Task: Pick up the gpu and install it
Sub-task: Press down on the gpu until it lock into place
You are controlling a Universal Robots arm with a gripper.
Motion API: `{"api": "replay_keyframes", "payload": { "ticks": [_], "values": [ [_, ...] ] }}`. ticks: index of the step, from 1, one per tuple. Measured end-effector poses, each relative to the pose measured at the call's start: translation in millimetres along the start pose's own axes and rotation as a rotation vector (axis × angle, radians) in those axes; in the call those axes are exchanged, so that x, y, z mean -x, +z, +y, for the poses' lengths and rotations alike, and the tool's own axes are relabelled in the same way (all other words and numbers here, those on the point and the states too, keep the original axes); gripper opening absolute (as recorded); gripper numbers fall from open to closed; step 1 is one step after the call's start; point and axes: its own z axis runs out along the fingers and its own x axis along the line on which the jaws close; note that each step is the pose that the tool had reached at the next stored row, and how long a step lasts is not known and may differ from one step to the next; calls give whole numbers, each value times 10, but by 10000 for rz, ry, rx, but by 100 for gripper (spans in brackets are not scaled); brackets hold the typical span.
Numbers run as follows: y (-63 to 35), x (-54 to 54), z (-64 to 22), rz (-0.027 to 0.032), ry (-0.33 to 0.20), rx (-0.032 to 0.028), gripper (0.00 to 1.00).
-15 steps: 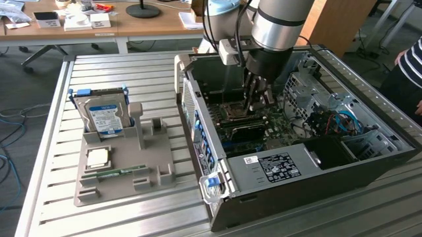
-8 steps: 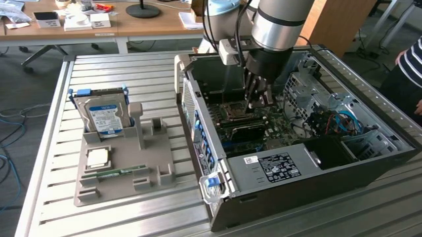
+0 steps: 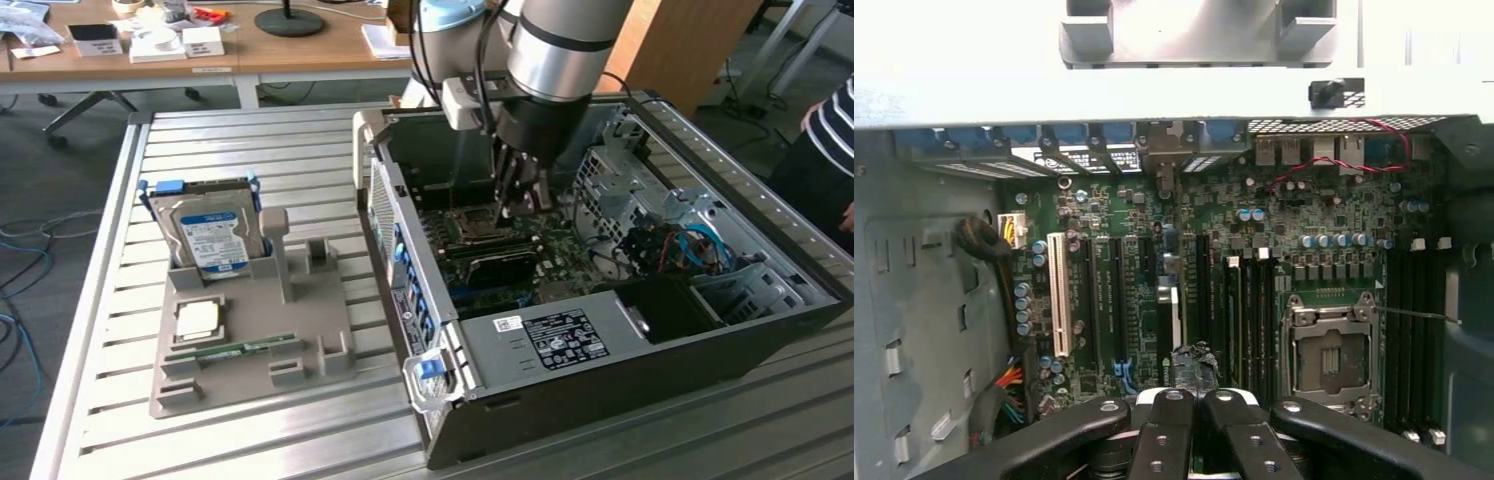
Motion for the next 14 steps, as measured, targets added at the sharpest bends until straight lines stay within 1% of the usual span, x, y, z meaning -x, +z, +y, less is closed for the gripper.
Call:
{"api": "replay_keyframes", "payload": {
  "ticks": [11,14],
  "values": [
    [190,-1,3,-1,0,6,11],
    [206,-2,4,2,0,7,11]
  ]
}}
